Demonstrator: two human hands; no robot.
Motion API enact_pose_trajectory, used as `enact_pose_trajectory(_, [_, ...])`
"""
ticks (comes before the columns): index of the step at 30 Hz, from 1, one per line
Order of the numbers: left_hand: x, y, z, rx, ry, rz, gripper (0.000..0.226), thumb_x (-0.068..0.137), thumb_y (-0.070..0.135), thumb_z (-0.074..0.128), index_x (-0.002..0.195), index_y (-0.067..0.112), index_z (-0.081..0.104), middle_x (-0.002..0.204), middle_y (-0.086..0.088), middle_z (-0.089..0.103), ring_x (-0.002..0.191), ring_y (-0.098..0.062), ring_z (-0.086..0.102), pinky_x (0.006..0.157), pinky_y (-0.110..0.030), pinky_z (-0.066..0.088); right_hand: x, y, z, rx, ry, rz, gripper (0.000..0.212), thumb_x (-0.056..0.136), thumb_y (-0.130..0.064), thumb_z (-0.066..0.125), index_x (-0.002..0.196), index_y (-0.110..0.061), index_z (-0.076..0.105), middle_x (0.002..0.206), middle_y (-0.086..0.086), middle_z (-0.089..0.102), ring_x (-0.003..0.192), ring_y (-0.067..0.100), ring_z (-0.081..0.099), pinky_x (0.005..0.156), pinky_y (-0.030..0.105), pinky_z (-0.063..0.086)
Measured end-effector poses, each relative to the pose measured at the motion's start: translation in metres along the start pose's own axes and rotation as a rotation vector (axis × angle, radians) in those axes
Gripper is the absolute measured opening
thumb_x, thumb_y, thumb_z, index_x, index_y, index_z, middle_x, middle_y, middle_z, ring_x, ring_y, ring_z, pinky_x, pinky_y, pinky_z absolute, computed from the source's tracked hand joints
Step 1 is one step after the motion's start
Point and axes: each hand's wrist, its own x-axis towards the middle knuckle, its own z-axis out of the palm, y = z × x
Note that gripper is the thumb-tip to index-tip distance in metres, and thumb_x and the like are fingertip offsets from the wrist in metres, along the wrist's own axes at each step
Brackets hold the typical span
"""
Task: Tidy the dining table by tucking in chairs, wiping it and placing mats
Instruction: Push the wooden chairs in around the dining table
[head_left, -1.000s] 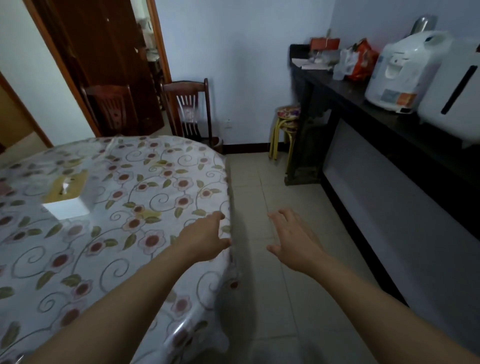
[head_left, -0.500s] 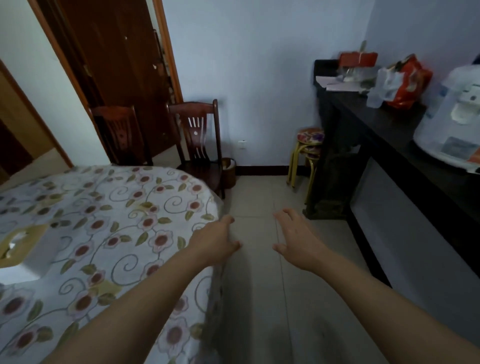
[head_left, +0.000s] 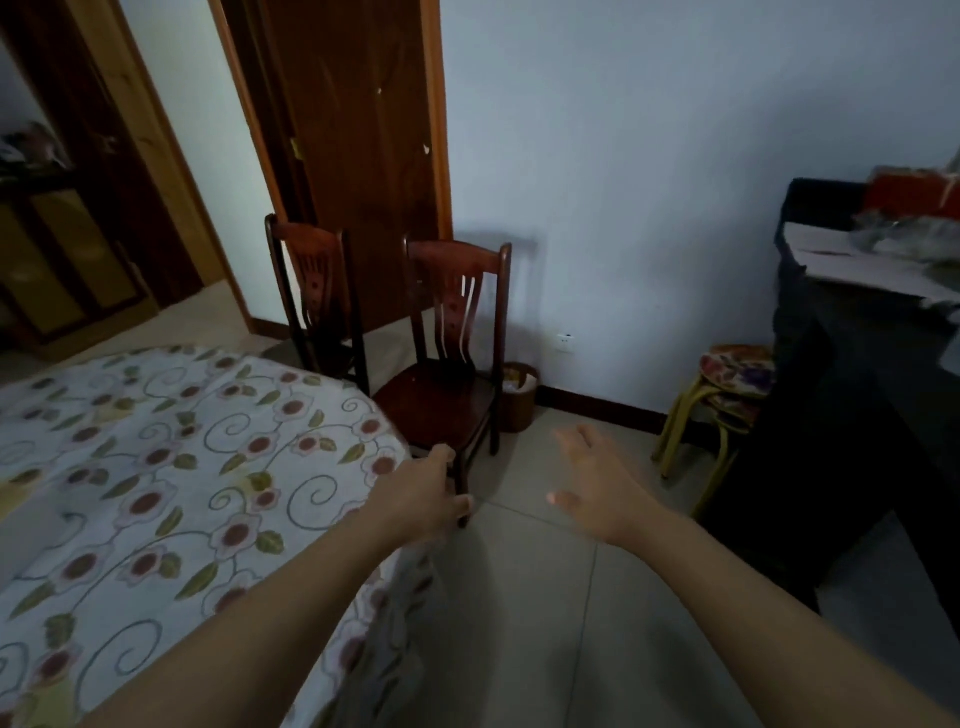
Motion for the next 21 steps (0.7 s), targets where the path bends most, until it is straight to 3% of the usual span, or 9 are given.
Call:
enact_pose_trajectory(11, [0.249,0.065,-0.048,-0.117,0.039,-0.035,0.066,0.088,0.043,0.057,0.142,0.020,0.027,0.136,-0.011,0.050,0.119,-0.027,0.053,0.097,-0.043,0.047,0.233,0.100,-0.043,-0.122,0.015,-0.096,0.077,0.086,-0.038,0.063,0.147,-0.019,0.020,0.144,0.007,0.030,0.128,0.025,0.037,0.104,0.035,0.036])
enact_pose_trajectory(21, [0.445,0.125,-0.079,-0.156,0.126,-0.125,0.060,0.090,0.040,0.056,0.140,0.019,0.030,0.132,-0.007,0.054,0.114,-0.023,0.056,0.093,-0.038,0.050,0.443,0.205,-0.077,-0.104,-0.001,-0.204,0.068,0.087,-0.036,0.062,0.143,-0.020,0.028,0.142,0.007,0.034,0.126,0.025,0.041,0.102,0.035,0.038])
